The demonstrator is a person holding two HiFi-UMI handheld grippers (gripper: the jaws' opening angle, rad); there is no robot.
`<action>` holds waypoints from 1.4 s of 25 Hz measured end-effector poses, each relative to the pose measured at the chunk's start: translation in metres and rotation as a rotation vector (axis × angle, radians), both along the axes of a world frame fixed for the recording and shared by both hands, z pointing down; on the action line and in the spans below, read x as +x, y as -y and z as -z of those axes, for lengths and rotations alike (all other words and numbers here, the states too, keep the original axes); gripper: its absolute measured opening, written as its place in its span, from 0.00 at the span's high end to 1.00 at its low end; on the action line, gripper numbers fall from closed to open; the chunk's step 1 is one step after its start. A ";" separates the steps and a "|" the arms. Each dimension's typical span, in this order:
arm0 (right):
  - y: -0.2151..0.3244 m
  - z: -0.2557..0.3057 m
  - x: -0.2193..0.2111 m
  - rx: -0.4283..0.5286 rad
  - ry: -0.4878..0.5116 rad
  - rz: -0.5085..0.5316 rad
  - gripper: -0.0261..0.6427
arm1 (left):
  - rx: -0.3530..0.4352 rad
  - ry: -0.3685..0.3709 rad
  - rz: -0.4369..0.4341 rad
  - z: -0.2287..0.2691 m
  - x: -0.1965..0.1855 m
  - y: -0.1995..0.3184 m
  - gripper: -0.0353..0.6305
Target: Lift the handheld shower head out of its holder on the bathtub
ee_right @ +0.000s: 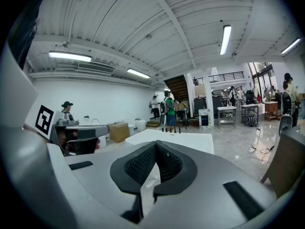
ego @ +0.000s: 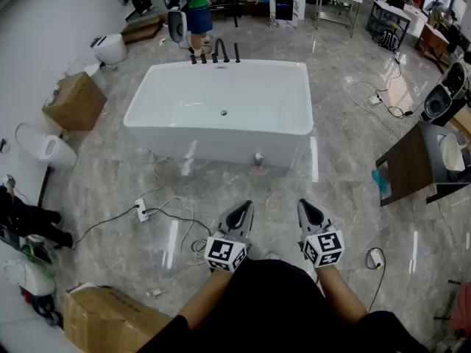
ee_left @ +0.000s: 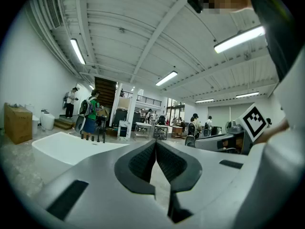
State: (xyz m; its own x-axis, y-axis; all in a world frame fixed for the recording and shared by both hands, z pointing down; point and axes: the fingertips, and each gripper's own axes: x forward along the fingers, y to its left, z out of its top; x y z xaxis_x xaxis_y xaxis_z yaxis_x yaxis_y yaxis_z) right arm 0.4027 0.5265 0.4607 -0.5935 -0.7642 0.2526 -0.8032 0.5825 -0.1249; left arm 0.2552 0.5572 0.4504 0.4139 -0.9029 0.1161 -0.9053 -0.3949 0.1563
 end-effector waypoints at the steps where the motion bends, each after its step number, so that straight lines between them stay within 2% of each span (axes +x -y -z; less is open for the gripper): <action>1: 0.000 0.001 0.000 0.002 0.005 0.000 0.97 | 0.000 0.001 0.001 0.000 -0.001 0.000 0.94; 8: 0.003 -0.005 -0.022 0.004 -0.018 0.086 0.97 | -0.024 0.007 0.033 -0.007 -0.014 0.000 0.94; 13: 0.010 -0.004 -0.036 -0.004 0.028 0.104 0.97 | -0.034 0.008 0.070 -0.011 -0.030 -0.001 0.94; 21: 0.016 -0.009 -0.062 -0.038 0.029 0.139 0.97 | -0.041 0.001 0.093 -0.009 -0.056 -0.003 0.94; 25: 0.019 -0.005 -0.081 -0.029 0.033 0.166 0.97 | -0.053 -0.005 0.120 -0.011 -0.082 -0.005 0.94; 26: 0.020 -0.004 -0.085 -0.027 0.035 0.171 0.94 | -0.050 -0.011 0.141 -0.010 -0.091 -0.005 0.92; 28: 0.023 -0.005 -0.091 -0.036 0.033 0.176 0.76 | -0.043 -0.030 0.187 -0.007 -0.108 -0.003 0.76; 29: 0.026 -0.008 -0.093 -0.045 0.029 0.176 0.72 | -0.041 -0.033 0.202 -0.007 -0.116 -0.001 0.70; 32: 0.031 -0.021 -0.103 -0.078 0.029 0.177 0.66 | -0.053 -0.029 0.200 -0.012 -0.133 0.001 0.60; 35: 0.035 -0.024 -0.125 -0.095 0.059 0.181 0.64 | -0.070 -0.036 0.206 -0.021 -0.159 -0.005 0.56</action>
